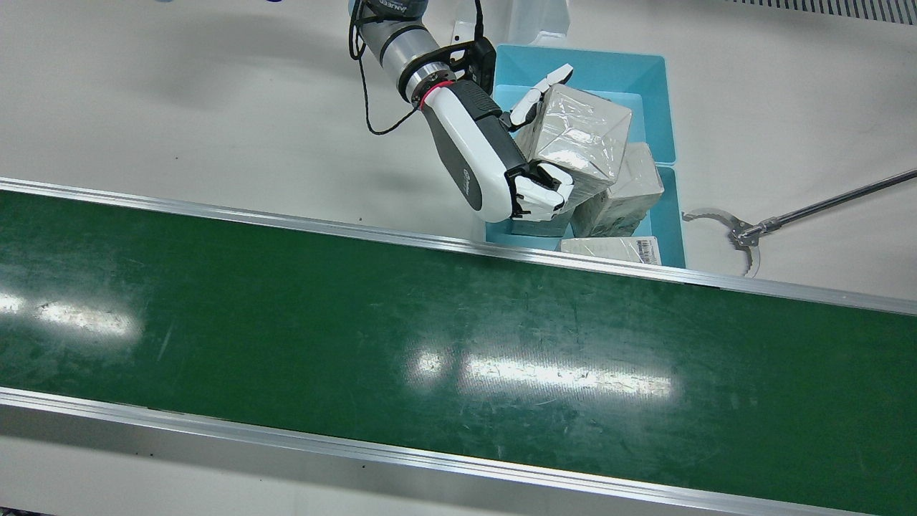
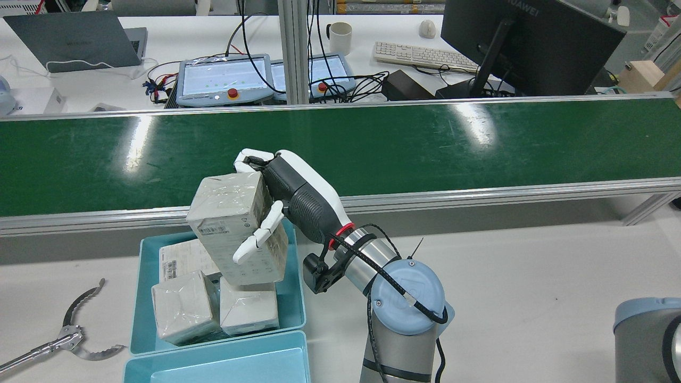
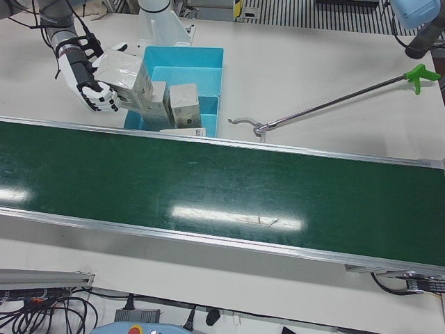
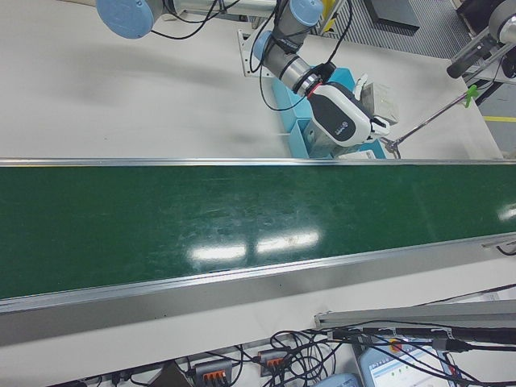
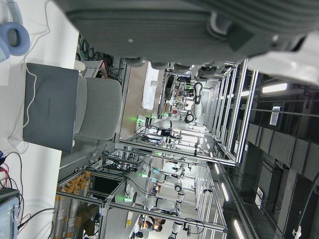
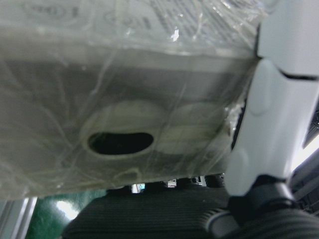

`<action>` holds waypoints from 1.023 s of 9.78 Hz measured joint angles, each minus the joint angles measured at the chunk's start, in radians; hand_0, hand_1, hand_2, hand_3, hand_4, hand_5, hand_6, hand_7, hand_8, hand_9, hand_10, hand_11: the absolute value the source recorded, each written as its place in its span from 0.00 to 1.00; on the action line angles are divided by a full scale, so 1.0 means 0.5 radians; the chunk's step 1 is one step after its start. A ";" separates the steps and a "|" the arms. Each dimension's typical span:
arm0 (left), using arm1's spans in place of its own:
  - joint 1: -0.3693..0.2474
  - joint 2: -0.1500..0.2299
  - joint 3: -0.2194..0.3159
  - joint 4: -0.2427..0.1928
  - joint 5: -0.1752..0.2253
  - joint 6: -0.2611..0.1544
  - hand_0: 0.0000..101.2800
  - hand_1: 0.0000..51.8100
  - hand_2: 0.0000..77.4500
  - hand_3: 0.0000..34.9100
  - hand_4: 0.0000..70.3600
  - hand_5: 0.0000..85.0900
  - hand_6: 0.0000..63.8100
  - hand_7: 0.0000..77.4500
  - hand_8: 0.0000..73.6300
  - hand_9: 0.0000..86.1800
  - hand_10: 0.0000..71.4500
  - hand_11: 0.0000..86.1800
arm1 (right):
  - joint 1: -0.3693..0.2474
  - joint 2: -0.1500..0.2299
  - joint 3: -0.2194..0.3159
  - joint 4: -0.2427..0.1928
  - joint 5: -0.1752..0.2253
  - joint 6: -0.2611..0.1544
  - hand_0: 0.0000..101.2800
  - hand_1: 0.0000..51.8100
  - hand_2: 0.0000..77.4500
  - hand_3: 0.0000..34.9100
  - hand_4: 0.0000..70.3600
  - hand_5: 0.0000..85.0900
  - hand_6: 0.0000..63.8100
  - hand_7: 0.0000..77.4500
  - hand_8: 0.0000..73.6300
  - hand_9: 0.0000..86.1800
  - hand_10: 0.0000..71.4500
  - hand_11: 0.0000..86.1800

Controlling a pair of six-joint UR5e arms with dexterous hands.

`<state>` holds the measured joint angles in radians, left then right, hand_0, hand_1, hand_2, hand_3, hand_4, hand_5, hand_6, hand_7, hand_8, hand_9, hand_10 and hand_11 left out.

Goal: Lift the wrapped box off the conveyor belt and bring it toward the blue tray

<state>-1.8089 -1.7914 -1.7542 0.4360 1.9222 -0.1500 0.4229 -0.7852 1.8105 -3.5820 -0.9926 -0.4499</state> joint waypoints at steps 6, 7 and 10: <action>0.000 0.000 0.000 0.000 0.000 0.000 0.00 0.00 0.01 0.00 0.00 0.01 0.00 0.00 0.00 0.00 0.01 0.00 | 0.056 0.001 -0.026 0.002 -0.092 -0.006 0.48 0.60 0.28 0.66 0.19 0.38 0.09 0.49 0.00 0.01 0.29 0.51; 0.000 0.000 0.000 0.000 0.000 0.000 0.00 0.00 0.01 0.00 0.00 0.01 0.00 0.00 0.00 0.00 0.01 0.00 | 0.095 0.000 -0.022 0.000 -0.122 -0.003 0.47 0.29 0.34 0.78 0.19 0.33 0.08 0.39 0.00 0.05 0.10 0.37; 0.000 0.000 0.000 0.000 0.000 0.000 0.00 0.00 0.01 0.00 0.00 0.01 0.00 0.01 0.00 0.00 0.01 0.00 | 0.233 -0.024 0.023 -0.013 -0.231 0.004 0.48 0.34 0.30 0.86 0.19 0.39 0.08 0.36 0.00 0.05 0.00 0.03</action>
